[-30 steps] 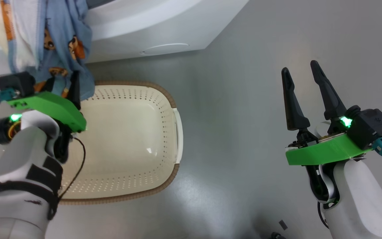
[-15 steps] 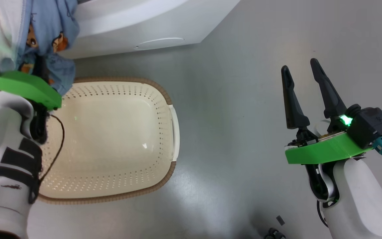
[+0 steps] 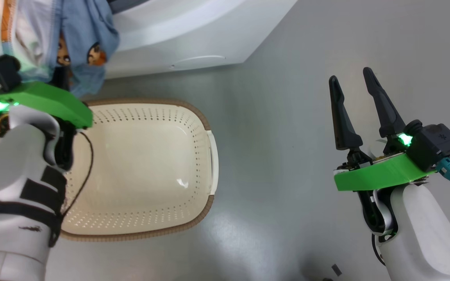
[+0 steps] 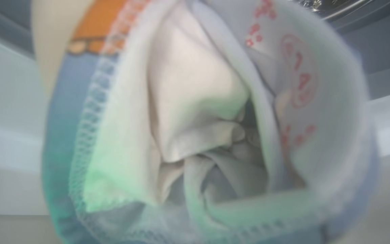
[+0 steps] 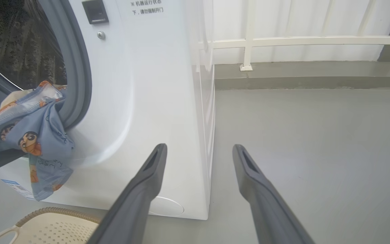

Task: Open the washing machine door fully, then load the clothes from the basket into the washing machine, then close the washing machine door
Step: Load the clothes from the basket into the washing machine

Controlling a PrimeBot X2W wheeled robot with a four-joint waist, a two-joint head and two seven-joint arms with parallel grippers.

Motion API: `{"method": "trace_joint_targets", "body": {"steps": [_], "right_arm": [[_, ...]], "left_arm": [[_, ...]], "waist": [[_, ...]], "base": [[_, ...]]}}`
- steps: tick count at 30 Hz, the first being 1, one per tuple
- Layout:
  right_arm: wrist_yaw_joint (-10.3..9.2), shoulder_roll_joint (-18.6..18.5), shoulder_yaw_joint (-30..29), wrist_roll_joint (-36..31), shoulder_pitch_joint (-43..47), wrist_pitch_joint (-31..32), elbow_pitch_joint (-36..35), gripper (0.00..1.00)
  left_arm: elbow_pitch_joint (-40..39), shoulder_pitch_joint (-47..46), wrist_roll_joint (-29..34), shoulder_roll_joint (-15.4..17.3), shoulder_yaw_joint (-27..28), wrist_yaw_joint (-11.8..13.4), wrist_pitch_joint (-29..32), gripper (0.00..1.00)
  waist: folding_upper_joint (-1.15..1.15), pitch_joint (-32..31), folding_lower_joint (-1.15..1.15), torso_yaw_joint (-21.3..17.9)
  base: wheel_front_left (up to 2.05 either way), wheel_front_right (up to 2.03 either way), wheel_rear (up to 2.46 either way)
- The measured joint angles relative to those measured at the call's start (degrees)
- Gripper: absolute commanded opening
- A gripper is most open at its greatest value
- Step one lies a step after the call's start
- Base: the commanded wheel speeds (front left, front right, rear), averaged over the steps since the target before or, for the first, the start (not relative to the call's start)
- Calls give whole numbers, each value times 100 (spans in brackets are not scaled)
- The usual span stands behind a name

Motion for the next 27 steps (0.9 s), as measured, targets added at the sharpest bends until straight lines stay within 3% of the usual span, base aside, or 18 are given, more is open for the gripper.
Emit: {"method": "trace_joint_targets", "body": {"steps": [11, 17, 27], "right_arm": [[0, 0, 3, 80, 7, 0, 96, 100], [0, 0, 157, 241, 7, 0, 99, 100], [0, 8, 260, 393, 19, 0, 2, 100]], "left_arm": [[-1089, 263, 255, 25, 163, 0, 0, 0], [-791, -344, 257, 12, 36, 0, 45, 0], [69, -1572, 497, 339, -202, 0, 388, 0]], "waist": [[0, -327, 0, 82], [0, -363, 0, 0], [0, -184, 0, -436]], "base": [[0, 0, 0], [0, 0, 0], [0, 0, 0]]}}
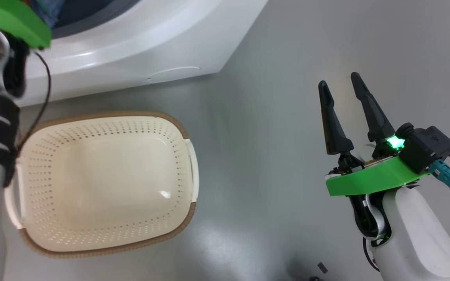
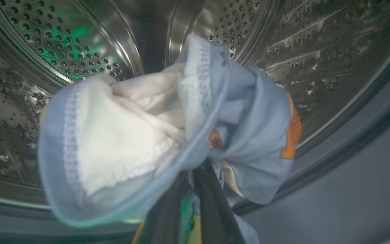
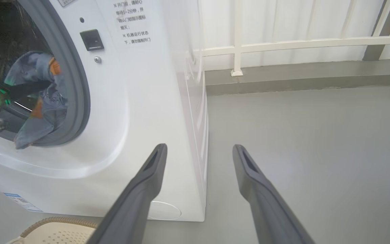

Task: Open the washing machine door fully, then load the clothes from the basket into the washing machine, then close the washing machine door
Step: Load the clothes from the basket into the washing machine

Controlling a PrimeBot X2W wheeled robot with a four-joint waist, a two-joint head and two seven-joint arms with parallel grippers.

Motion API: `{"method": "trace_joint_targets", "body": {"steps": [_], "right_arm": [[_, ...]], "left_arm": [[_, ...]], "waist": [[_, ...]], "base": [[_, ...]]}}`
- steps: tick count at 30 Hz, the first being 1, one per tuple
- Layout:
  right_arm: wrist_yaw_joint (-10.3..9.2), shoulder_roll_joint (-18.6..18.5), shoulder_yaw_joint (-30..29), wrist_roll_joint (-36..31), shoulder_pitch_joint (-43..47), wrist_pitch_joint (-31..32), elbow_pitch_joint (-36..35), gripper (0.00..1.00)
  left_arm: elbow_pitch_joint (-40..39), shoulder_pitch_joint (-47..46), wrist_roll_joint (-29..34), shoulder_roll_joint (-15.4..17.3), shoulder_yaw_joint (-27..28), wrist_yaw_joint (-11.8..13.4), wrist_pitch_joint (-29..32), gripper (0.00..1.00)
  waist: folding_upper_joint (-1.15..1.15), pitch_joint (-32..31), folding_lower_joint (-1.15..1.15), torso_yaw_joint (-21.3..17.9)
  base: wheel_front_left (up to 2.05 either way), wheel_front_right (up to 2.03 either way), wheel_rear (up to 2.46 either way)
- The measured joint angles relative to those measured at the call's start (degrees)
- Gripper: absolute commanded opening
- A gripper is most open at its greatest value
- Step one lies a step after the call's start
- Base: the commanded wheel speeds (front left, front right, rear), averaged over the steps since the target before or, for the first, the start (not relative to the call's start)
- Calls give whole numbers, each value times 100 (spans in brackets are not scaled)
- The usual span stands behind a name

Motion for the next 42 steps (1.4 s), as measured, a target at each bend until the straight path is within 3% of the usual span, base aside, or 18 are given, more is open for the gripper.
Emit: {"method": "trace_joint_targets", "body": {"steps": [12, 22, 23, 24, 25, 34, 38, 42], "right_arm": [[0, 16, 154, 48, 29, 0, -223, 100], [0, 36, 249, 194, 32, 0, -274, 100], [0, 37, 257, 194, 32, 0, -274, 100], [0, 36, 263, 194, 32, 0, -271, 100], [0, 36, 263, 194, 32, 0, -271, 100], [0, 40, 309, 192, 31, 0, -199, 100], [0, 40, 312, 190, 30, 0, -171, 100], [0, 38, 290, 182, 30, 0, -149, 100]], "left_arm": [[372, -1263, 326, 256, -159, 4, -264, 0], [279, -1667, 569, 498, -141, 138, -389, 0], [283, -1683, 588, 520, -142, 147, -390, 16], [346, -1705, 605, 530, -143, 190, -393, 71], [346, -1705, 605, 530, -143, 190, -393, 100], [1207, -1774, 658, 313, -419, 264, 1073, 100], [1258, -1772, 657, 221, -463, 260, 1210, 100], [1262, -1750, 643, 145, -468, 234, 956, 100]], "waist": [[0, 526, 1, -405], [0, 771, 1, -619], [0, 775, 1, -627], [0, 775, 1, -631], [0, 775, 1, -631], [0, 659, 1, -561], [0, 592, 0, -526], [0, 533, 0, -478]], "base": [[0, 0, 0], [0, 0, 0], [0, 0, 0], [0, 0, 0], [0, 0, 0], [0, 0, 0], [0, 0, 0], [0, 0, 0]]}}
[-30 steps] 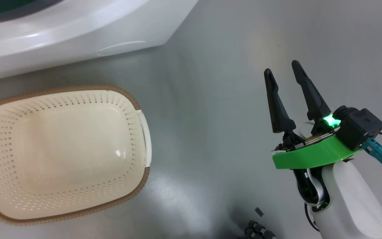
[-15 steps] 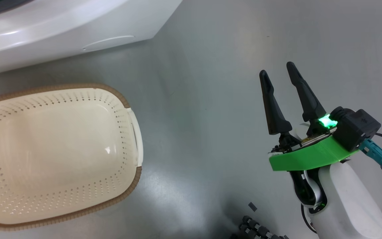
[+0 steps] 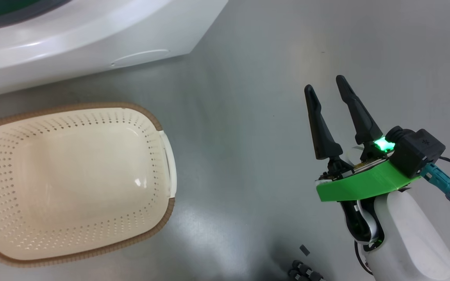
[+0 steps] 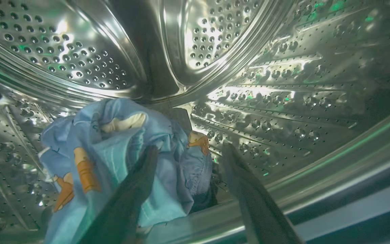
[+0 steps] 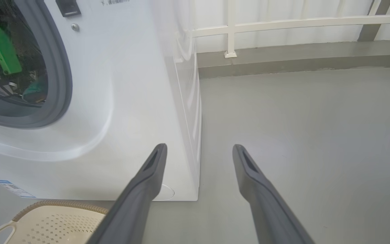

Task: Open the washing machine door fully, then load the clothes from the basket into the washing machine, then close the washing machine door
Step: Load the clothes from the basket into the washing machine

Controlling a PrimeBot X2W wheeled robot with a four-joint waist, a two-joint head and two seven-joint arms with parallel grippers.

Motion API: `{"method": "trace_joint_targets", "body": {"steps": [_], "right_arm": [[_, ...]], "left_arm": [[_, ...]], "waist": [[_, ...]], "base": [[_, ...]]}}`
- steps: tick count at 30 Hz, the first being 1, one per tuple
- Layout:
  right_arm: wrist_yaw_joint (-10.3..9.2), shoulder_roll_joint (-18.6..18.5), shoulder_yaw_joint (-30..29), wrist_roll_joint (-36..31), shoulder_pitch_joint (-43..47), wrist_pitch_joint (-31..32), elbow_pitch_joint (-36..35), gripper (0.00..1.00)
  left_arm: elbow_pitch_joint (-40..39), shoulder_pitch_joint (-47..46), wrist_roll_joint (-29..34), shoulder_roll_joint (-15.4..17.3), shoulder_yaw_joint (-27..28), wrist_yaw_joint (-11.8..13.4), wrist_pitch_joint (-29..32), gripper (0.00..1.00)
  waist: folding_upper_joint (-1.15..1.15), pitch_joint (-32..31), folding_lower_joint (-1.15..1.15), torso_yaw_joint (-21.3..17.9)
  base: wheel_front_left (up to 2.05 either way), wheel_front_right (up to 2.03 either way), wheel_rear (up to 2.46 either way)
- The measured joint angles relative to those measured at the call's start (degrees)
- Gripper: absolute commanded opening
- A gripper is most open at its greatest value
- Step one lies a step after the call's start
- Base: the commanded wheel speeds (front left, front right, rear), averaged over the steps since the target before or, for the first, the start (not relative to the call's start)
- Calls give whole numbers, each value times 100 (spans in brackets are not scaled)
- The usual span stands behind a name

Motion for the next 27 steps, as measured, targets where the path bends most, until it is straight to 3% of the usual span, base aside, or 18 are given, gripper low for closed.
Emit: {"method": "trace_joint_targets", "body": {"steps": [13, 18, 27], "right_arm": [[0, -1, -148, -96, -10, 0, 131, 100], [0, -3, -234, -203, -10, 0, 254, 100], [0, -82, -368, -315, 1, 0, 504, 100]], "left_arm": [[-51, 961, -280, -289, 44, -157, -1194, 100], [-213, 1432, -308, -336, 68, -183, -1328, 100], [-1333, 2782, -443, -378, 487, -180, -1352, 100]], "waist": [[0, -462, 0, 266], [0, -773, 0, 413], [0, -1487, -1, 772]], "base": [[0, 0, 0], [0, 0, 0], [0, 0, 0]]}}
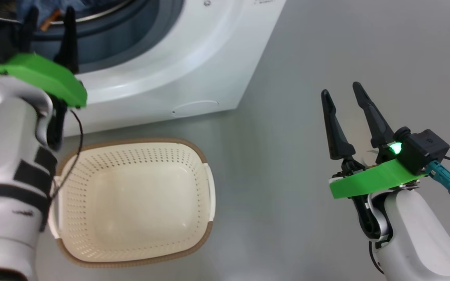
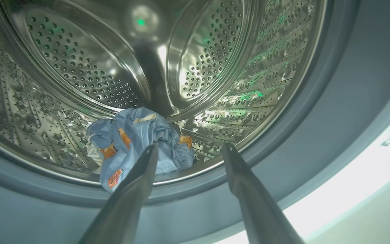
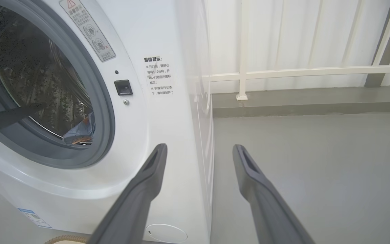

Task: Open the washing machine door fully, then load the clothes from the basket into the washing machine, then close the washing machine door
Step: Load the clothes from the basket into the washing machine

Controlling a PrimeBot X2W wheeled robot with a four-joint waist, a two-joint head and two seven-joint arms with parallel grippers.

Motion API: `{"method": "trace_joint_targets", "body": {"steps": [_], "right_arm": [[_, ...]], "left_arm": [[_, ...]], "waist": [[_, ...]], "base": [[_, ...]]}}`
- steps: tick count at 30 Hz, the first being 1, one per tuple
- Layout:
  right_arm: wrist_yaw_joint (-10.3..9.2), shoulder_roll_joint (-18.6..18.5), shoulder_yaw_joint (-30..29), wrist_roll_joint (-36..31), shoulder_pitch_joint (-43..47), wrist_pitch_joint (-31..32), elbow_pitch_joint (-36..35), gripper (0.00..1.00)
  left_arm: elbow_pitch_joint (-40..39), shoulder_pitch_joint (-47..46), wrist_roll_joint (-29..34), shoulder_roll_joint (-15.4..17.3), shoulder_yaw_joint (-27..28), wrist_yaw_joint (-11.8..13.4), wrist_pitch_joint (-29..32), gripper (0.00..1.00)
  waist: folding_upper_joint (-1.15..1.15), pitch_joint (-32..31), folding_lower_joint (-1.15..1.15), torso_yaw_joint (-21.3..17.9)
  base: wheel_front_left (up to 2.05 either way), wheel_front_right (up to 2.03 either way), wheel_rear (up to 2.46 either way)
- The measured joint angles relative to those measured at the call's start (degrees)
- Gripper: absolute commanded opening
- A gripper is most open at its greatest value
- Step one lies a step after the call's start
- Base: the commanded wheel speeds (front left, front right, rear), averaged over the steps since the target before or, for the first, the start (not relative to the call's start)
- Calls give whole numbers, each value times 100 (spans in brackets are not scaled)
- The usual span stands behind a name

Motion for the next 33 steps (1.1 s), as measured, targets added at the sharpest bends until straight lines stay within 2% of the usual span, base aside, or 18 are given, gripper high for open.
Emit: {"method": "trace_joint_targets", "body": {"steps": [19, 33], "right_arm": [[0, -339, -29, 182, 376, 0, 246, 100], [0, -478, -29, 352, 712, 1, 297, 100]], "left_arm": [[-1918, 2519, 424, -120, 675, 34, -16, 100], [-3004, 4133, 483, -110, 1339, 316, -16, 100]], "waist": [[0, -1202, 0, 753], [0, -1803, 1, 1017]], "base": [[0, 0, 0], [0, 0, 0]]}}
